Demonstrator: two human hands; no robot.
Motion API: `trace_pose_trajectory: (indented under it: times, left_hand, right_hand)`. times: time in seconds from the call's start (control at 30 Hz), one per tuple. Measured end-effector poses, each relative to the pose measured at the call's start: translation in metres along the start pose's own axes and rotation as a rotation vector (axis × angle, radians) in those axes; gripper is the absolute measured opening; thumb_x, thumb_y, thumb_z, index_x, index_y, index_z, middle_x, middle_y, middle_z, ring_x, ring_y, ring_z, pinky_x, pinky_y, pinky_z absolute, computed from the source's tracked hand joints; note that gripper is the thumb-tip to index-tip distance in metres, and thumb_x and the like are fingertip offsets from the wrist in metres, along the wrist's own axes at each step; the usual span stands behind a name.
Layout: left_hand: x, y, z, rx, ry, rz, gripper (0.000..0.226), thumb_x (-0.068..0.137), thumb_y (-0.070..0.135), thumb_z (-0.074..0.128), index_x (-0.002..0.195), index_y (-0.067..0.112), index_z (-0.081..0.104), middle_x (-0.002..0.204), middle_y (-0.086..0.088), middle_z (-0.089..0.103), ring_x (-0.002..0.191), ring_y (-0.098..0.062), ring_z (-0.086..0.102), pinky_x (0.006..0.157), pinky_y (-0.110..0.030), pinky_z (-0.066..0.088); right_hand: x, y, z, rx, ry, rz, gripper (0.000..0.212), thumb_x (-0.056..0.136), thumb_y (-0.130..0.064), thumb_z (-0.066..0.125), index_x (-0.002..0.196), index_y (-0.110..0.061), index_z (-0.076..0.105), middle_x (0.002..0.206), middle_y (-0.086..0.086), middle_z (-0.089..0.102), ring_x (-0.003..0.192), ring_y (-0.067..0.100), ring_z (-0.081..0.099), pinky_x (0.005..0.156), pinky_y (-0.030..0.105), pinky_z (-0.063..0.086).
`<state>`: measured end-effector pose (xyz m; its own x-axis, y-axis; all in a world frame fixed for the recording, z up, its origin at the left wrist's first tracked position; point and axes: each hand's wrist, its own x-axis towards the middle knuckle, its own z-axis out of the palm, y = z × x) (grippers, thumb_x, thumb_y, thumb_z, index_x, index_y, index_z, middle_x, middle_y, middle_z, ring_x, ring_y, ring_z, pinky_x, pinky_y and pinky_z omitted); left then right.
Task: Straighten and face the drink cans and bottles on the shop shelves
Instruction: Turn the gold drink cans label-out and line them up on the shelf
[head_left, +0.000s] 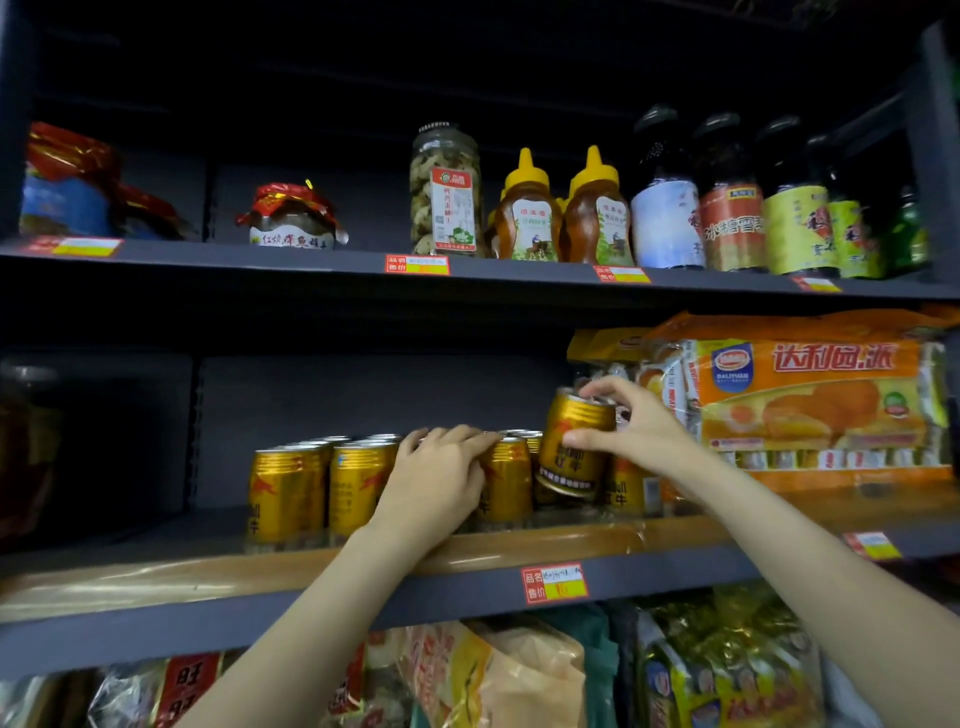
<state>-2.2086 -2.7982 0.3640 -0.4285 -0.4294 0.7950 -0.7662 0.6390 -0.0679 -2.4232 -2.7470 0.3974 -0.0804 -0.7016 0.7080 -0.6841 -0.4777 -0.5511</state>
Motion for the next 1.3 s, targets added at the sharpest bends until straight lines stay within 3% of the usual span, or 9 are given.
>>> trace_pose_trajectory:
  times: [0.17, 0.27, 0.33, 0.4, 0.5, 0.63, 0.77, 1.03, 1.3]
  left_hand:
    - [-0.003, 0.008, -0.013, -0.237, 0.053, -0.049, 0.038, 0.098, 0.026, 0.041, 0.135, 0.024, 0.046, 0.134, 0.006, 0.052, 0.128, -0.011, 0.041, 0.110, -0.029, 0.022]
    - [-0.018, 0.030, -0.030, -0.564, 0.151, -0.083, 0.034, 0.097, 0.030, 0.043, 0.130, 0.022, 0.052, 0.123, 0.009, 0.057, 0.118, -0.005, 0.048, 0.093, -0.013, 0.036]
    - [-0.027, 0.042, -0.039, -0.825, 0.046, -0.133, 0.040, 0.093, 0.040, 0.046, 0.129, 0.023, 0.051, 0.119, 0.009, 0.059, 0.111, -0.005, 0.054, 0.088, -0.010, 0.041]
    - [-0.032, 0.048, -0.043, -1.110, -0.111, -0.238, 0.060, 0.078, 0.053, 0.054, 0.129, 0.022, 0.047, 0.119, 0.004, 0.062, 0.107, -0.009, 0.060, 0.094, -0.023, 0.046]
    - [-0.037, 0.046, -0.045, -1.364, -0.177, -0.346, 0.068, 0.065, 0.049, 0.065, 0.123, 0.018, 0.049, 0.112, -0.003, 0.066, 0.099, -0.013, 0.067, 0.091, -0.029, 0.051]
    - [-0.039, 0.026, -0.047, -0.987, 0.183, -0.211, 0.063, 0.068, 0.029, 0.079, 0.122, 0.026, 0.048, 0.115, 0.003, 0.055, 0.103, -0.011, 0.058, 0.082, -0.021, 0.053]
    - [-0.044, 0.012, -0.047, -0.628, 0.306, 0.075, 0.073, 0.069, 0.011, 0.080, 0.126, 0.032, 0.041, 0.122, 0.010, 0.044, 0.118, -0.014, 0.046, 0.093, -0.037, 0.051]
    - [-0.053, 0.009, -0.047, -1.418, 0.016, -0.261, 0.062, 0.071, 0.029, 0.068, 0.128, 0.023, 0.043, 0.125, -0.003, 0.057, 0.102, -0.016, 0.066, 0.082, -0.027, 0.056]
    - [-0.056, 0.003, -0.051, -1.239, 0.097, -0.157, 0.069, 0.068, 0.028, 0.071, 0.130, 0.030, 0.041, 0.129, 0.009, 0.051, 0.115, -0.014, 0.058, 0.091, -0.031, 0.053]
  right_hand:
    - [-0.018, -0.019, -0.010, 0.409, 0.013, 0.132, 0.042, 0.073, -0.036, 0.074, 0.110, -0.026, 0.057, 0.117, 0.001, 0.061, 0.109, 0.020, 0.058, 0.095, 0.040, 0.048]
    - [-0.030, -0.035, -0.006, 0.532, -0.024, 0.140, 0.051, 0.066, -0.041, 0.070, 0.113, -0.023, 0.058, 0.115, 0.005, 0.063, 0.106, 0.021, 0.061, 0.091, 0.038, 0.050]
    - [-0.037, -0.046, -0.001, 0.594, -0.042, 0.093, 0.048, 0.066, -0.040, 0.068, 0.110, -0.024, 0.058, 0.114, 0.005, 0.064, 0.104, 0.020, 0.062, 0.087, 0.034, 0.052]
    - [-0.041, -0.055, 0.004, 0.639, -0.056, 0.047, 0.047, 0.067, -0.037, 0.068, 0.110, -0.022, 0.059, 0.111, 0.005, 0.066, 0.103, 0.020, 0.063, 0.086, 0.032, 0.053]
    - [-0.042, -0.064, 0.012, 0.693, -0.076, 0.003, 0.046, 0.069, -0.033, 0.068, 0.111, -0.018, 0.061, 0.108, 0.006, 0.068, 0.102, 0.020, 0.065, 0.088, 0.033, 0.053]
    - [-0.041, -0.067, 0.016, 0.678, -0.166, 0.032, 0.036, 0.078, -0.036, 0.062, 0.112, -0.023, 0.059, 0.113, 0.006, 0.062, 0.103, 0.020, 0.063, 0.083, 0.031, 0.054]
    - [-0.041, -0.064, 0.029, 0.708, -0.169, 0.144, 0.048, 0.071, -0.040, 0.066, 0.113, -0.019, 0.055, 0.115, 0.008, 0.060, 0.102, 0.023, 0.063, 0.076, 0.035, 0.058]
    - [-0.046, -0.058, 0.034, 0.688, -0.077, -0.136, 0.045, 0.065, -0.021, 0.072, 0.104, -0.025, 0.049, 0.105, -0.003, 0.064, 0.100, 0.016, 0.064, 0.078, 0.031, 0.056]
    - [-0.048, -0.058, 0.029, 0.650, -0.163, -0.181, 0.048, 0.064, -0.019, 0.073, 0.103, -0.027, 0.046, 0.114, 0.001, 0.057, 0.108, 0.023, 0.061, 0.083, 0.039, 0.056]
